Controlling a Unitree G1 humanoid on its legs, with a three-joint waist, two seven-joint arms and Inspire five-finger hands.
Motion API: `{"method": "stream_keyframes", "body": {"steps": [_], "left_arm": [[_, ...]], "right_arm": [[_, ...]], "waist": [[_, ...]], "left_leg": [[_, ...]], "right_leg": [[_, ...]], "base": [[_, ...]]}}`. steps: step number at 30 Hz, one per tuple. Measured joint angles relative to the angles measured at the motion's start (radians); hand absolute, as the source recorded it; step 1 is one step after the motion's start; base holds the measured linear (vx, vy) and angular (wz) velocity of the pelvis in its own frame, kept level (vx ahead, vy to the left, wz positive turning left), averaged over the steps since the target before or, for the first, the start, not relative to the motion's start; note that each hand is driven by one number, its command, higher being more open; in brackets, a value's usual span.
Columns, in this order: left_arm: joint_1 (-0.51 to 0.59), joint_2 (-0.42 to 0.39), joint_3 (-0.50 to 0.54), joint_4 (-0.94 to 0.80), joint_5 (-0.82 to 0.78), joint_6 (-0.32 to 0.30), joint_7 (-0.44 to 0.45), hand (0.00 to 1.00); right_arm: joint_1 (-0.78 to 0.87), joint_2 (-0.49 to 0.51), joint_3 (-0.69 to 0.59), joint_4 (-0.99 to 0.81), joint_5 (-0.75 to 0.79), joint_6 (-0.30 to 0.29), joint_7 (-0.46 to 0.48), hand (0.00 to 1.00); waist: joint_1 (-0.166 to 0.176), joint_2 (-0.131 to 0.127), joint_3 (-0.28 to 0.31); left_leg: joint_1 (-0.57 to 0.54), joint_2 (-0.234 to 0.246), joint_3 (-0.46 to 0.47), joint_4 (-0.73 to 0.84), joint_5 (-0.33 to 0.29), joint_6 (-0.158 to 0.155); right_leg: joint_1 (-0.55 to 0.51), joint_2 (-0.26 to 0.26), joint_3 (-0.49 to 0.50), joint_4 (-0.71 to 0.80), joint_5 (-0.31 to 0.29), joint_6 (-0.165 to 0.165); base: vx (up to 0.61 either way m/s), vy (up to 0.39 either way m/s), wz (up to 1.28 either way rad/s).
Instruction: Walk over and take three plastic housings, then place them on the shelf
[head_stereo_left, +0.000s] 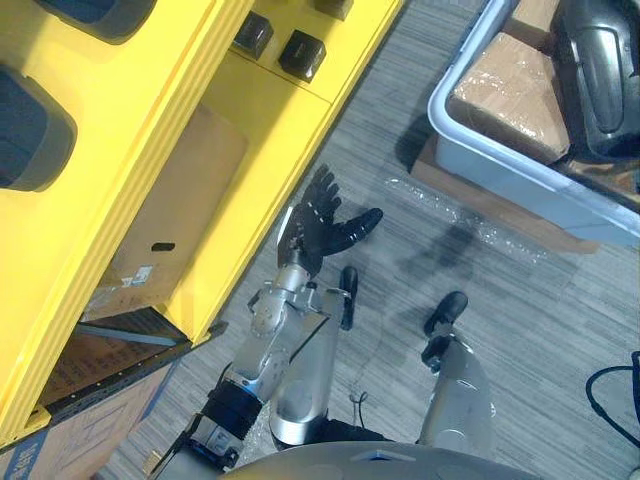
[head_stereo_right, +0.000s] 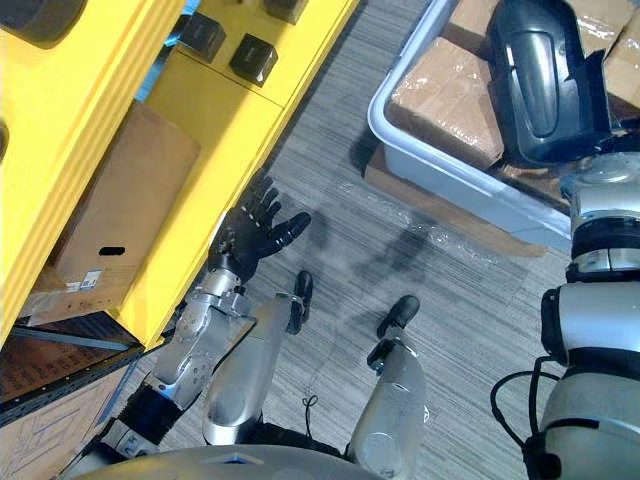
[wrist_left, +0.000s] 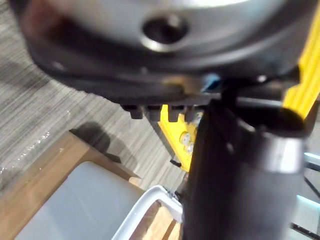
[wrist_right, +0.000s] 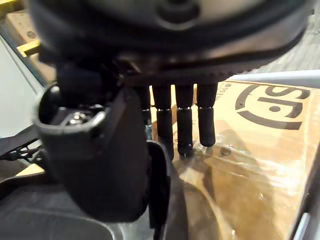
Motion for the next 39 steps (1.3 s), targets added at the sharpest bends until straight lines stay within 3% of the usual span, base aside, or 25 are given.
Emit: {"method": "stream_keyframes", "body": {"steps": [3,7,10,13,19,26,32,39], "left_arm": [[0.017,0.000,0.000,-0.001,0.000,0.000,-0.003,1.00],[0.047,0.001,0.001,-0.024,0.000,0.000,-0.003,1.00],[0.077,0.002,0.010,-0.046,0.000,0.000,-0.003,1.00],[0.106,0.004,0.024,-0.070,-0.006,0.000,-0.009,1.00],[0.172,0.003,0.071,-0.130,-0.044,0.000,-0.018,1.00],[0.178,0.012,0.114,-0.214,-0.011,0.010,-0.014,1.00],[0.097,0.072,0.132,-0.214,0.005,0.164,-0.019,1.00],[-0.085,0.120,0.148,-0.145,-0.038,0.340,-0.050,1.00]], "right_arm": [[0.009,0.048,-0.026,0.053,0.006,0.038,0.066,0.00],[0.017,0.052,-0.053,0.055,0.003,0.035,0.092,0.00],[0.051,0.084,-0.082,0.068,0.001,0.005,0.090,0.00],[0.089,0.108,-0.092,0.071,-0.042,-0.094,0.062,0.00],[0.176,0.148,-0.091,-0.119,-0.158,-0.129,0.017,0.00],[0.283,0.243,-0.109,-0.432,-0.300,-0.130,-0.092,0.00],[0.313,0.284,-0.125,-0.589,-0.397,-0.169,-0.177,0.00],[0.317,0.288,-0.134,-0.657,-0.485,-0.224,-0.195,0.00]], "waist": [[-0.004,0.002,-0.002],[-0.012,0.003,-0.002],[-0.024,0.003,-0.002],[-0.031,0.002,-0.002],[-0.067,-0.006,0.004],[-0.118,-0.081,0.043],[-0.148,-0.142,0.045],[-0.186,-0.171,0.043]], "left_leg": [[0.028,0.002,-0.001,-0.011,-0.001,-0.004],[0.043,0.005,-0.002,-0.014,0.000,-0.006],[0.066,0.009,-0.007,-0.023,-0.002,-0.009],[0.094,0.008,-0.004,-0.045,0.002,-0.013],[0.134,0.014,0.010,-0.072,0.015,-0.020],[0.212,0.032,0.047,-0.124,0.023,-0.035],[0.269,0.046,0.089,-0.157,0.028,-0.042],[0.337,0.046,0.133,-0.184,0.024,-0.046]], "right_leg": [[0.025,0.002,-0.003,-0.002,-0.006,-0.002],[0.041,0.007,-0.006,-0.006,-0.007,-0.003],[0.071,0.014,-0.013,-0.019,-0.007,-0.003],[0.091,0.015,-0.012,-0.023,-0.009,-0.006],[0.107,0.021,0.001,-0.026,-0.006,-0.001],[0.144,0.043,0.037,-0.046,-0.008,-0.006],[0.171,0.060,0.074,-0.076,0.008,-0.005],[0.207,0.066,0.122,-0.093,0.015,0.000]], "base": [[0.00,0.000,0.00],[0.00,0.005,0.01],[0.00,0.010,0.03],[0.00,0.000,0.00],[0.01,-0.004,-0.07],[-0.01,-0.016,-0.16],[0.01,-0.001,-0.20],[0.02,0.028,-0.16]]}}
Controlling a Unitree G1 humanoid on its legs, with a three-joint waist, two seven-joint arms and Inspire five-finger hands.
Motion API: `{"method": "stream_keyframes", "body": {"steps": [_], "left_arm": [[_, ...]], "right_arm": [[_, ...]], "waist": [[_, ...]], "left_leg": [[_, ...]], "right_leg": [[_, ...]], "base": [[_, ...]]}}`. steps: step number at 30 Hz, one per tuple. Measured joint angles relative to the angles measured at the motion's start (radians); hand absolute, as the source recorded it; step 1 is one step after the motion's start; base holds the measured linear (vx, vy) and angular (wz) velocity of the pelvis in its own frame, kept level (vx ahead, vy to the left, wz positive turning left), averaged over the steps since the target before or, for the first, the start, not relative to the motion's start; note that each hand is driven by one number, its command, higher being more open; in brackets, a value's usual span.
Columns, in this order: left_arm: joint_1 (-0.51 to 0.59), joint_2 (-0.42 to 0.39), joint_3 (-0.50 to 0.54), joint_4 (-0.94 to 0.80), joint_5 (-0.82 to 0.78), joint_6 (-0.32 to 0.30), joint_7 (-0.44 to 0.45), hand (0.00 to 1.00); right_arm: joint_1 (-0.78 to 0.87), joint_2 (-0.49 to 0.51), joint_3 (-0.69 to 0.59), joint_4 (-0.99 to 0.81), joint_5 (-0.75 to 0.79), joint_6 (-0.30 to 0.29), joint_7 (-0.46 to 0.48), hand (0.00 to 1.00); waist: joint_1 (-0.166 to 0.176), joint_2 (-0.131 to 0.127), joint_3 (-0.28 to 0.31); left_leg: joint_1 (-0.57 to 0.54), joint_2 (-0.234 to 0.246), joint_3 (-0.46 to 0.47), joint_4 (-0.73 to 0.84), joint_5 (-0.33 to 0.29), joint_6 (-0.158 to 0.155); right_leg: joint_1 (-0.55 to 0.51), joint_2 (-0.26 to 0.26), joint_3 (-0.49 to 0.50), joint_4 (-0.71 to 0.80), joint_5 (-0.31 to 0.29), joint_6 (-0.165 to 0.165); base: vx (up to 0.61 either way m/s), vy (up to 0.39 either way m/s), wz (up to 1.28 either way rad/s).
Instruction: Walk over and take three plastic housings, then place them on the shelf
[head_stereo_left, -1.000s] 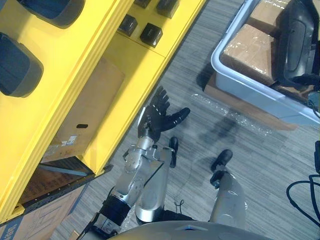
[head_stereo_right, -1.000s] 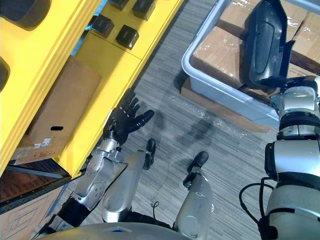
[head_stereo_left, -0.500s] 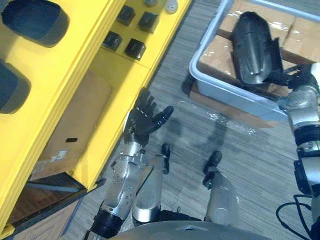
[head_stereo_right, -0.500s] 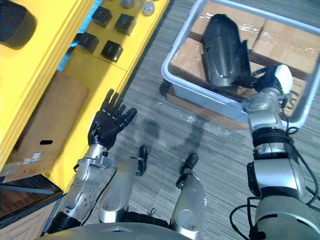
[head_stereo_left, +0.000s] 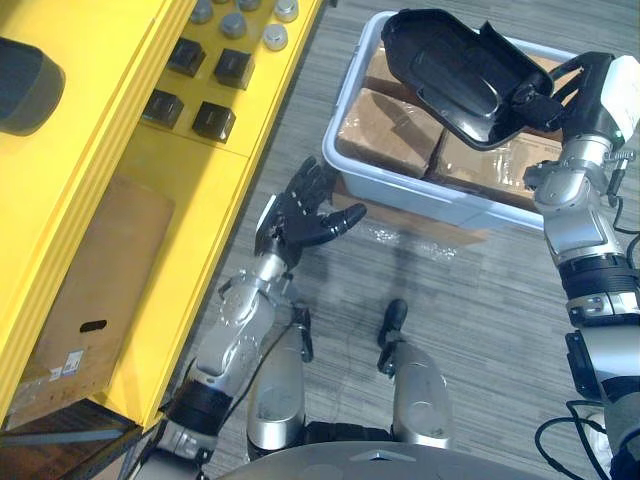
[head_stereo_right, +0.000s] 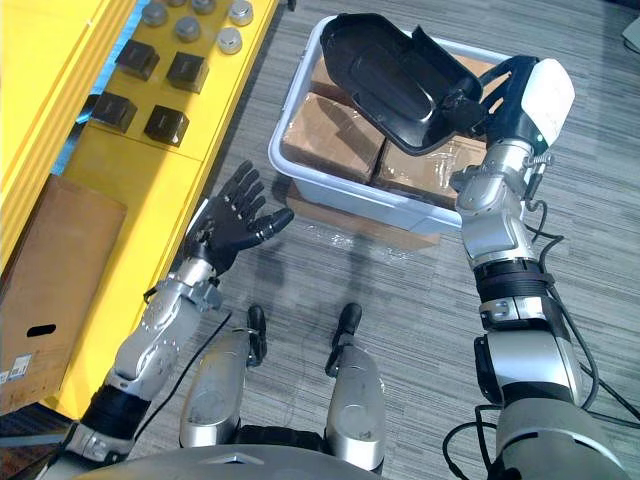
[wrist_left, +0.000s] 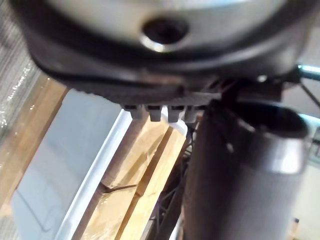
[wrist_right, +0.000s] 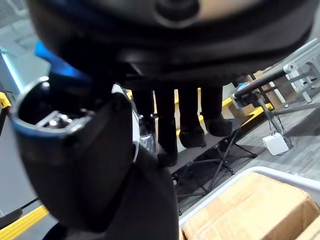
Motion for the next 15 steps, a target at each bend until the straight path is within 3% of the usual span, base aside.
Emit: {"method": "stream_keyframes", "body": {"steps": [5,11,15], "left_arm": [[-0.156,0.011,0.000,0.265,-0.165,0.114,0.010,1.00],[-0.240,0.009,-0.001,0.385,-0.344,0.147,0.044,1.00],[-0.331,0.008,0.000,0.469,-0.512,0.166,0.080,1.00]], "right_arm": [[-0.013,0.024,0.006,0.000,-0.064,-0.034,0.006,0.00],[-0.034,0.037,0.015,0.000,-0.069,-0.063,0.005,0.00],[-0.048,0.038,0.046,-0.030,-0.105,-0.130,0.004,0.00]], "waist": [[-0.034,-0.005,-0.001],[-0.052,-0.019,-0.001],[-0.063,-0.023,-0.001]], "left_leg": [[0.006,0.002,0.015,-0.002,0.000,0.000],[0.007,0.012,0.026,-0.001,-0.001,-0.001],[0.010,0.014,0.035,-0.002,-0.001,-0.002]], "right_leg": [[0.013,0.012,0.006,-0.046,0.026,-0.001],[0.011,0.024,0.024,-0.055,0.036,-0.005],[0.010,0.026,0.031,-0.060,0.041,-0.005]], "base": [[-0.04,0.023,-0.12],[-0.01,0.012,-0.06],[-0.02,0.018,-0.06]]}}
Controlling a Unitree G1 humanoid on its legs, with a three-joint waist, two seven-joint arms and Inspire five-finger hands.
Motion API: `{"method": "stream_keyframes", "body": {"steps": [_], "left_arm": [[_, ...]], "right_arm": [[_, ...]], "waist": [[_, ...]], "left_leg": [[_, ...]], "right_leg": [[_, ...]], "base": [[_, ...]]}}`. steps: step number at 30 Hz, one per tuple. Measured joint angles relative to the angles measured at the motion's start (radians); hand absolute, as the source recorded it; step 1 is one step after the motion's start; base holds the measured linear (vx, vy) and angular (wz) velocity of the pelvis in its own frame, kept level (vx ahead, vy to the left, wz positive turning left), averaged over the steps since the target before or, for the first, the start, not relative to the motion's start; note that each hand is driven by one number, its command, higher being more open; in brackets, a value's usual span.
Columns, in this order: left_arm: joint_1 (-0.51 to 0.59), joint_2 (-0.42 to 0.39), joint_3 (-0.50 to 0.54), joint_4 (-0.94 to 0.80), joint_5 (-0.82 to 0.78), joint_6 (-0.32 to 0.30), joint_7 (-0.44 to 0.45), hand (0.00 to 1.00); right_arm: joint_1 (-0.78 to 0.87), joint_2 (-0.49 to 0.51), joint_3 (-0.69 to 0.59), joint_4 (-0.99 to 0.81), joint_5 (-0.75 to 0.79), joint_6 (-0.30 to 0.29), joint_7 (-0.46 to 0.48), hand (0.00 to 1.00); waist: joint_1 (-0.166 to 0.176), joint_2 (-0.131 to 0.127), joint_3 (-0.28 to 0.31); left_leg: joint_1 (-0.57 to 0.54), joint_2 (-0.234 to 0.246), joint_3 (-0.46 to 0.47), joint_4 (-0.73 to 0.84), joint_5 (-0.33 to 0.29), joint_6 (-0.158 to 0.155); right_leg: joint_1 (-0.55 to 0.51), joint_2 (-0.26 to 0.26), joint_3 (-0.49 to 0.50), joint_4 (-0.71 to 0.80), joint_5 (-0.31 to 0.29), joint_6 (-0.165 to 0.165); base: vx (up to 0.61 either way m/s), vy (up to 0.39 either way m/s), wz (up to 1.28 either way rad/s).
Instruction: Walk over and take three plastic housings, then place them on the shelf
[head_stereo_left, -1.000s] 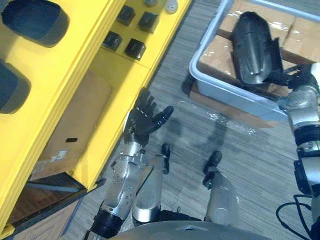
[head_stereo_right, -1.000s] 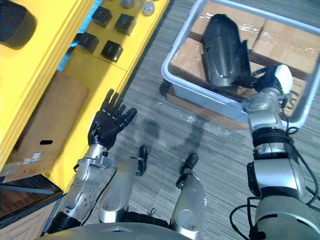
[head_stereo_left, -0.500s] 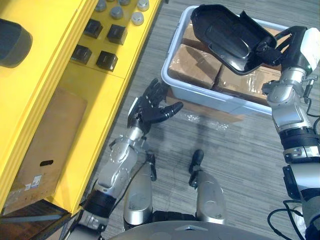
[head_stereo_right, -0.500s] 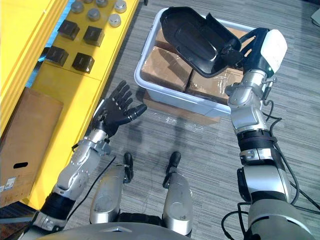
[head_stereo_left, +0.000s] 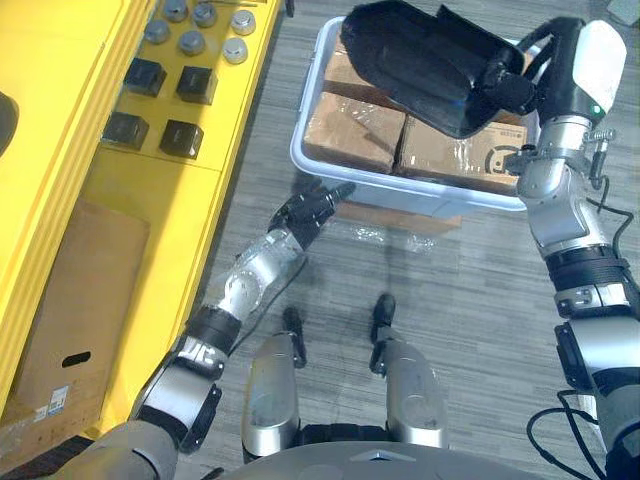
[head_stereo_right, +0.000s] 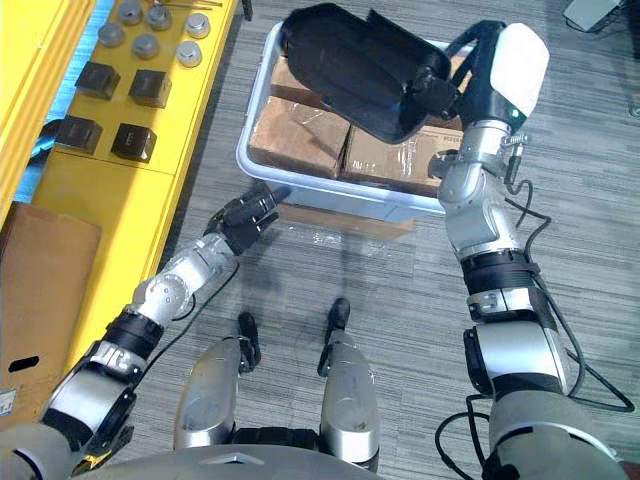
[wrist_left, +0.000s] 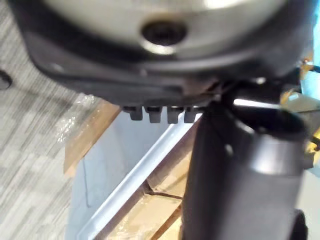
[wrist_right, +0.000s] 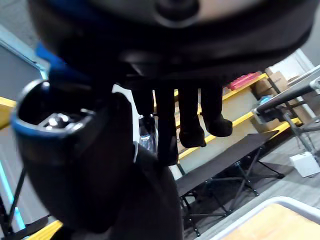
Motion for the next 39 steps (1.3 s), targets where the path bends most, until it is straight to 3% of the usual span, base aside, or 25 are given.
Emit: {"method": "stream_keyframes", "body": {"steps": [9,25,26,33,39], "left_arm": [[-0.076,-0.036,-0.004,0.044,-0.295,-0.020,0.022,1.00],[-0.142,-0.124,-0.110,0.074,-0.613,-0.258,-0.018,1.00],[-0.142,-0.126,-0.112,0.074,-0.627,-0.269,-0.022,0.00],[-0.142,-0.128,-0.149,0.074,-0.627,-0.368,-0.027,0.00],[-0.141,-0.163,-0.145,0.073,-0.577,-0.531,0.052,0.00]], "right_arm": [[0.009,0.077,0.039,-0.004,-0.002,-0.063,-0.014,0.00],[0.128,0.244,0.159,-0.021,-0.001,-0.167,-0.059,0.00],[0.127,0.248,0.164,-0.021,-0.001,-0.172,-0.064,0.00],[0.125,0.293,0.214,-0.022,0.006,-0.194,-0.124,0.00],[0.129,0.330,0.266,-0.085,0.043,-0.190,-0.130,0.00]], "waist": [[-0.025,-0.021,0.000],[-0.048,-0.021,0.000],[-0.048,-0.021,0.000],[-0.048,-0.021,0.000],[-0.045,-0.023,-0.001]], "left_leg": [[0.013,0.000,0.019,-0.006,0.000,0.000],[0.049,-0.004,0.033,-0.025,0.000,-0.001],[0.049,-0.004,0.033,-0.029,0.001,-0.001],[0.052,-0.015,0.025,-0.042,0.011,-0.001],[0.069,-0.018,0.025,-0.054,0.013,-0.001]], "right_leg": [[0.000,0.000,0.017,-0.005,0.005,0.000],[0.020,-0.001,0.028,-0.007,0.006,0.001],[0.019,-0.002,0.028,-0.007,0.006,0.001],[0.032,-0.006,0.021,-0.031,0.017,0.004],[0.057,-0.003,0.019,-0.062,0.031,0.004]], "base": [[-0.01,0.016,-0.05],[0.00,0.005,-0.02],[0.00,0.000,0.00],[0.00,0.006,0.03],[0.00,0.000,0.00]]}}
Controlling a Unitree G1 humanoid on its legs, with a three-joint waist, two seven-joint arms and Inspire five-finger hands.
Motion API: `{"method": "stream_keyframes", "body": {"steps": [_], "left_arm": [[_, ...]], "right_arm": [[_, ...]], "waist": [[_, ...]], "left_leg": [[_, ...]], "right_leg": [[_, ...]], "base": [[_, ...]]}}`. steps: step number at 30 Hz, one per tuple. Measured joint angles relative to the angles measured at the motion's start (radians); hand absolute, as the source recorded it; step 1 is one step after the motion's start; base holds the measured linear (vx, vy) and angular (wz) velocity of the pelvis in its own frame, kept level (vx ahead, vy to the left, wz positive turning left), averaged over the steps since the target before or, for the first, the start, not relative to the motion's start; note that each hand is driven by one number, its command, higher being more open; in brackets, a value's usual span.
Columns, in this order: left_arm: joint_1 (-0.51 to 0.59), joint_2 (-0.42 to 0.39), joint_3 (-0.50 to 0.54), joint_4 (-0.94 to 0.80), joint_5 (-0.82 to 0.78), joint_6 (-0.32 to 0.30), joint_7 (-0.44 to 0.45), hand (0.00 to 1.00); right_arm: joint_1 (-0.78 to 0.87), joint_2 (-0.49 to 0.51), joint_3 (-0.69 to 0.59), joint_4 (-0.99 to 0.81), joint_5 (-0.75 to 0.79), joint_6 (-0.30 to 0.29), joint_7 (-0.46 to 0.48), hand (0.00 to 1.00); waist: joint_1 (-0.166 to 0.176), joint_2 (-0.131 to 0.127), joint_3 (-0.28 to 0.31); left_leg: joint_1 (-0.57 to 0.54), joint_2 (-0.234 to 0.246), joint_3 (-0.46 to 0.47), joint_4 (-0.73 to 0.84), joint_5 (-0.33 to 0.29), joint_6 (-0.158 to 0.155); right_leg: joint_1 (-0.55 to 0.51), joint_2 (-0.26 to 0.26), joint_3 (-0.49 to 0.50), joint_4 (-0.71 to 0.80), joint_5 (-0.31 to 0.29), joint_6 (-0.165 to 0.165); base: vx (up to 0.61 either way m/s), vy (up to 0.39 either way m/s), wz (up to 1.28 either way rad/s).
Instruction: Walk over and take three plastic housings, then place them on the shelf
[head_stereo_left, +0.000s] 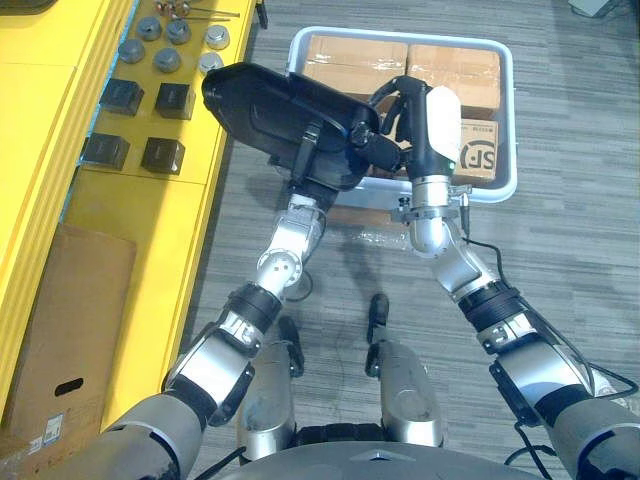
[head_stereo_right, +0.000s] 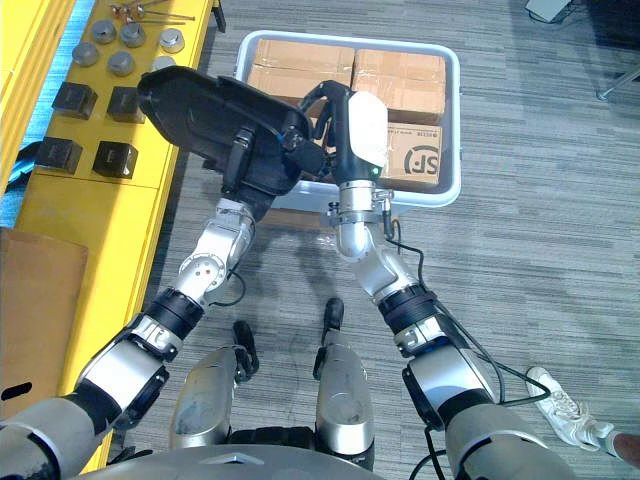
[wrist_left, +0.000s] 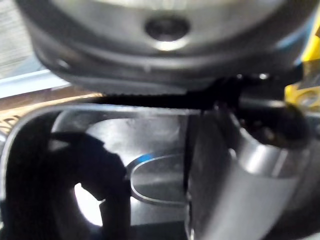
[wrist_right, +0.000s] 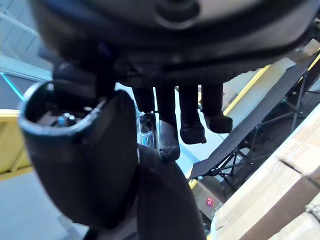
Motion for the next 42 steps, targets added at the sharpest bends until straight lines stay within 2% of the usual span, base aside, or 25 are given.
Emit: {"method": "stream_keyframes", "body": {"steps": [4,8,9,12,14,17,19,22,25,29,30,33,36,39,42], "left_arm": [[0.007,-0.007,-0.001,-0.002,0.088,-0.048,0.041,0.00],[0.068,-0.047,0.006,-0.003,0.195,-0.086,0.061,0.00],[0.080,-0.053,0.006,-0.004,0.232,-0.088,0.067,0.00],[0.102,-0.064,0.012,-0.005,0.289,-0.089,0.073,0.00],[0.142,-0.091,0.072,-0.025,0.346,-0.113,0.082,0.00],[0.168,-0.100,0.124,-0.070,0.419,-0.142,0.106,0.00],[0.187,-0.095,0.169,-0.103,0.560,-0.155,0.119,0.00],[0.253,-0.079,0.177,-0.150,0.755,-0.155,0.146,0.00],[0.354,-0.089,0.178,-0.211,0.975,-0.129,0.195,0.00],[0.440,-0.069,0.220,-0.219,1.293,-0.069,0.278,0.00],[0.459,-0.054,0.236,-0.220,1.405,-0.048,0.303,0.00],[0.503,0.019,0.293,-0.261,1.584,-0.012,0.349,0.00],[0.572,0.082,0.399,-0.363,1.650,-0.012,0.384,0.00],[0.640,0.091,0.501,-0.462,1.721,-0.015,0.465,0.00],[0.712,0.095,0.544,-0.536,1.755,-0.022,0.498,0.00]], "right_arm": [[0.028,0.028,-0.002,-0.019,0.010,0.001,-0.005,0.00],[0.151,0.067,-0.006,-0.111,0.007,-0.002,-0.032,0.00],[0.174,0.066,-0.008,-0.119,0.007,-0.005,-0.041,1.00],[0.248,0.065,-0.027,-0.168,0.006,-0.023,-0.042,1.00],[0.352,0.064,-0.028,-0.231,0.005,-0.071,-0.019,1.00],[0.435,0.066,-0.012,-0.269,-0.004,-0.108,-0.025,1.00],[0.496,0.074,-0.010,-0.277,-0.013,-0.110,-0.045,1.00],[0.523,0.079,-0.019,-0.292,0.003,-0.113,-0.049,1.00],[0.560,0.079,-0.062,-0.382,0.050,-0.177,-0.036,1.00],[0.607,0.078,-0.113,-0.468,0.234,-0.243,0.062,1.00],[0.634,0.078,-0.126,-0.474,0.298,-0.256,0.092,1.00],[0.726,0.079,-0.185,-0.475,0.451,-0.274,0.167,1.00],[0.832,0.079,-0.279,-0.475,0.601,-0.278,0.258,1.00],[0.896,0.080,-0.344,-0.474,0.752,-0.279,0.371,1.00],[0.908,0.085,-0.354,-0.471,0.826,-0.279,0.454,1.00]], "waist": [[-0.001,-0.013,-0.007],[-0.001,-0.047,-0.027],[0.000,-0.054,-0.032],[0.000,-0.067,-0.039],[-0.002,-0.077,-0.051],[-0.001,-0.088,-0.065],[0.002,-0.095,-0.086],[0.011,-0.092,-0.137],[0.024,-0.082,-0.203],[0.025,-0.076,-0.261],[0.025,-0.076,-0.273],[0.022,-0.066,-0.291],[0.019,-0.044,-0.304],[0.012,-0.023,-0.325],[0.017,-0.013,-0.342]], "left_leg": [[0.004,-0.002,-0.001,-0.003,0.000,0.000],[0.033,-0.006,0.006,-0.031,0.000,-0.001],[0.034,-0.008,0.006,-0.036,0.002,-0.002],[0.044,-0.012,0.006,-0.046,0.002,-0.002],[0.081,-0.014,0.012,-0.076,0.006,-0.005],[0.093,-0.014,0.011,-0.093,0.009,-0.009],[0.103,-0.014,0.002,-0.110,0.015,-0.015],[0.123,-0.017,0.005,-0.135,0.023,-0.019],[0.143,-0.018,0.008,-0.162,0.026,-0.023],[0.182,-0.023,0.007,-0.186,0.029,-0.025],[0.190,-0.027,0.008,-0.197,0.033,-0.025],[0.194,-0.029,0.014,-0.212,0.038,-0.026],[0.199,-0.028,0.027,-0.218,0.039,-0.027],[0.206,-0.028,0.030,-0.229,0.039,-0.029],[0.204,-0.030,0.016,-0.229,0.039,-0.029]], "right_leg": [[0.013,0.001,0.000,-0.020,0.004,0.002],[0.038,0.002,0.001,-0.044,0.008,0.003],[0.038,0.001,0.001,-0.047,0.008,0.003],[0.047,0.000,0.000,-0.052,0.008,0.004],[0.075,0.000,-0.002,-0.067,0.007,0.004],[0.086,0.004,-0.011,-0.073,0.002,0.004],[0.101,0.007,-0.020,-0.089,0.002,0.004],[0.114,0.010,-0.023,-0.103,0.003,0.004],[0.122,0.014,-0.025,-0.108,0.002,0.004],[0.157,0.013,-0.036,-0.122,-0.004,0.008],[0.160,0.012,-0.036,-0.122,-0.009,0.010],[0.154,0.011,-0.035,-0.122,-0.013,0.009],[0.148,0.014,-0.022,-0.122,-0.015,0.006],[0.149,0.014,-0.021,-0.123,-0.016,0.006],[0.155,0.013,-0.036,-0.124,-0.017,0.006]], "base": [[0.00,0.000,0.00],[0.03,-0.008,-0.03],[0.00,0.000,0.00],[0.01,-0.001,0.00],[0.04,-0.018,-0.05],[0.02,-0.019,0.02],[0.03,-0.033,0.13],[0.05,-0.016,0.01],[0.05,0.007,-0.03],[0.01,0.003,0.01],[0.00,0.000,0.00],[-0.06,0.001,-0.05],[-0.03,0.001,-0.13],[-0.01,0.009,-0.05],[0.00,0.013,0.11]]}}
